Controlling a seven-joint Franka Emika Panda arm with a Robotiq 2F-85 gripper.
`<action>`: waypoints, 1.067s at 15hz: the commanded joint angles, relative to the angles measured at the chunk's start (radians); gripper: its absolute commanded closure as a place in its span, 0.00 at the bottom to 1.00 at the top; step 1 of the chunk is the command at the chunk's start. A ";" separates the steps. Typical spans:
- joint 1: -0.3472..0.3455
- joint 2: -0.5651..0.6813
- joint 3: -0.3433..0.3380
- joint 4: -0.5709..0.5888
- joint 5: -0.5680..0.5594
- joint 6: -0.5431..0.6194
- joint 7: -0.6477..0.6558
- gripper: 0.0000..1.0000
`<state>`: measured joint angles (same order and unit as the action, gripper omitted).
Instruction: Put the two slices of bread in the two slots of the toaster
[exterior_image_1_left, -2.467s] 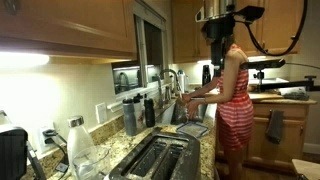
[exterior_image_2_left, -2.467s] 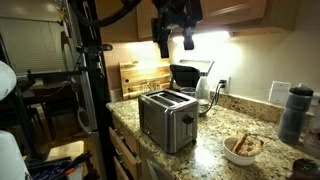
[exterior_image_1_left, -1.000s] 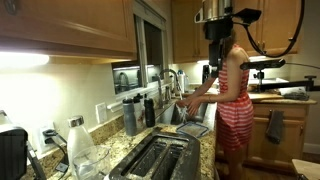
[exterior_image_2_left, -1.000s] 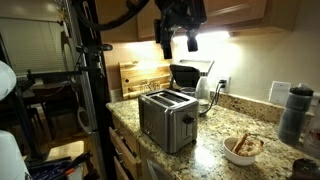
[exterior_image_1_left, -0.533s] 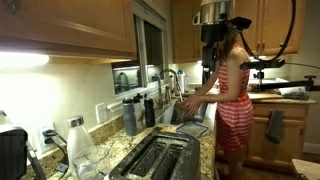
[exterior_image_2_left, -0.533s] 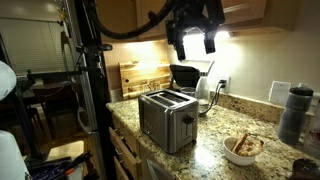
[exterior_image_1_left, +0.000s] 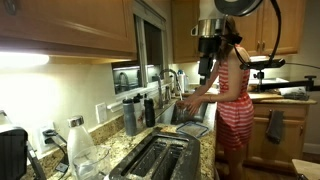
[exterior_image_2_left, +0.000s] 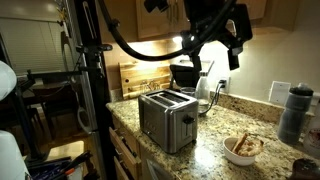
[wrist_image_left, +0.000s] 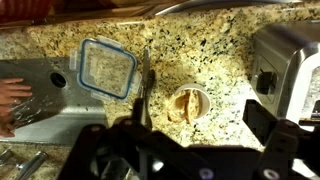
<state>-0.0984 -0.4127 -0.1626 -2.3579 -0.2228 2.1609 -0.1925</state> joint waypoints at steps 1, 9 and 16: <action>-0.014 0.061 -0.043 0.025 0.024 0.049 -0.072 0.00; -0.033 0.149 -0.064 0.074 0.041 0.060 -0.090 0.00; -0.031 0.160 -0.057 0.076 0.043 0.088 -0.081 0.00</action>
<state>-0.1164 -0.2530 -0.2397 -2.2744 -0.1849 2.2231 -0.2785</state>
